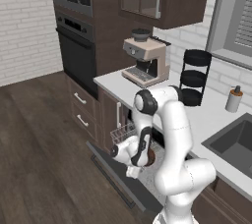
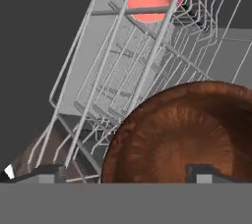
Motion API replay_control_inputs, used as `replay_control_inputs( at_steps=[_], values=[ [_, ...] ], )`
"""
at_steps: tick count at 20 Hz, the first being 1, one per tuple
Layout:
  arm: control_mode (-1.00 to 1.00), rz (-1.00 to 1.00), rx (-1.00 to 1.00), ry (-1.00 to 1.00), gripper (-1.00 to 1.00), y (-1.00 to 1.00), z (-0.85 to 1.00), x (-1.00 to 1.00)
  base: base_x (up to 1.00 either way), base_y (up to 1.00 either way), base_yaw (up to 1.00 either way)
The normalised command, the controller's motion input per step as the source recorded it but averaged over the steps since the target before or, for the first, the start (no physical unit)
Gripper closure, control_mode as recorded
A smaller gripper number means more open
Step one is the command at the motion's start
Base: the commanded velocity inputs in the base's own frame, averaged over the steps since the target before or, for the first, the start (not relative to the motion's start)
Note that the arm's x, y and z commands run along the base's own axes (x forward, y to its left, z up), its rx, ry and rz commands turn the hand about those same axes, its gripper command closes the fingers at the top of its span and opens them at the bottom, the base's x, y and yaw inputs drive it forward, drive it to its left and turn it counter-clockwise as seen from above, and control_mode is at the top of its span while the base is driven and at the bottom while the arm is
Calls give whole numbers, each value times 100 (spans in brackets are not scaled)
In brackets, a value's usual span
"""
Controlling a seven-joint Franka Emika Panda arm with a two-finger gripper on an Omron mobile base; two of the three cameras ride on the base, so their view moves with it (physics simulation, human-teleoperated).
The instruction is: Pick up the cup and bowl from the counter, place them in the dishwasher, and close the dishwasher door.
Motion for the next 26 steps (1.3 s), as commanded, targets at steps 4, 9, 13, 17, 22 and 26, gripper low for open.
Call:
replay_control_inputs(
  at_steps=[4,9,13,17,22,26],
  values=[
    [-100,0,1,29,-100,-69,51,3,0,0,0],
    [-100,0,0,15,-100,5,47,-40,0,0,0],
    [-100,-4,4,-4,-100,25,94,-88,0,0,0],
    [-100,-23,22,-7,-100,1,83,-93,0,0,0],
    [-100,-31,26,-14,-100,42,80,-80,0,0,0],
    [-100,-21,9,-4,-100,75,81,-5,0,0,0]
  ],
)
